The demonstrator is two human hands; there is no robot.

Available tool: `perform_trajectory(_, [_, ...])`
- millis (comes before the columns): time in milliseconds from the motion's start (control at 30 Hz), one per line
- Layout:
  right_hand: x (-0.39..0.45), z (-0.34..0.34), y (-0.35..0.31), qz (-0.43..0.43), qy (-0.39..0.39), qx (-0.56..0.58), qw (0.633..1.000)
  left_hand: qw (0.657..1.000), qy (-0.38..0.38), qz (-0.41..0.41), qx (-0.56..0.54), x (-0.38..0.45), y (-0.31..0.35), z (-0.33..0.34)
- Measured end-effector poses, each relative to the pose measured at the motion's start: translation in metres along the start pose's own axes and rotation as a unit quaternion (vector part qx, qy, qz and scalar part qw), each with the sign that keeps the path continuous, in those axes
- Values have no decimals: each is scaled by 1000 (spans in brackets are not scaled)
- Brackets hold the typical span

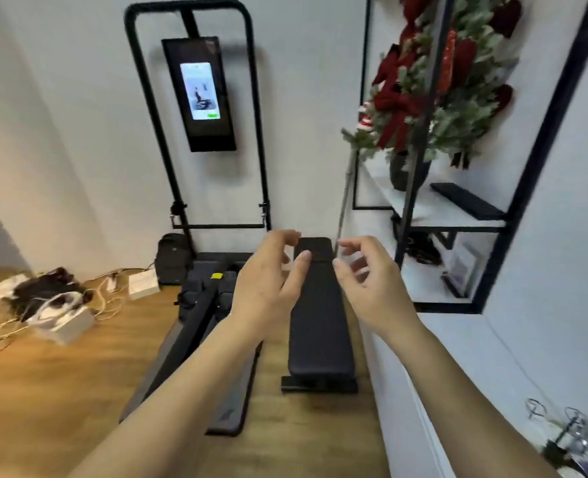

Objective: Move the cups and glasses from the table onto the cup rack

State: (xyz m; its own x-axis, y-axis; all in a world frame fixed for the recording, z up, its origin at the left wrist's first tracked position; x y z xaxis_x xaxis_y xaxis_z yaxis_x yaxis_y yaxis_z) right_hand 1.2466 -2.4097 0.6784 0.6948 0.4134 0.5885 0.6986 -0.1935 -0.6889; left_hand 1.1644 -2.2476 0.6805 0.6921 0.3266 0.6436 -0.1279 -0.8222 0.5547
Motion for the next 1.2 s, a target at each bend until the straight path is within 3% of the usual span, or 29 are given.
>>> perform_trajectory(300, [-133,241,-210,-86,-212,135,964,970,85,-140,181,-222,-85,-294])
perform_trajectory(533, [-259,394,-384,-179,-347,189,901,886,169,-295,315,-410,-99,-501])
perform_trajectory(667, [-317,456,-460,-224,-394,206,867,839,222,-365,338,-487,-102,-582])
perform_trajectory(933, [-388,588,-567,-244,-432,223,839,786,237,-424,382,-580,-148,-692])
perform_trajectory(1200, [-382,747,-661,-228,-443,214,840,785,197,-444,385,-574,-271,-831])
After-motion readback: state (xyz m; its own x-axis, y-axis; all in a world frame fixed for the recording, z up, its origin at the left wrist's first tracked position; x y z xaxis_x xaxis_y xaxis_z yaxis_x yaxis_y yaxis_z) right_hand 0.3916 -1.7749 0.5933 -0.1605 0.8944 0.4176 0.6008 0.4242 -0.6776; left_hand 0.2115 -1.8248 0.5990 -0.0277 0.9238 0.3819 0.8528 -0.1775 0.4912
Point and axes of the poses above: each hand's wrist, its own x-axis towards the middle knuckle, its own z-axis out of the palm, y = z × x, the point moved 3 cm from there along x, towards the middle knuckle, and after that the axes turned 1 degree about z, right-handed, at the moved point
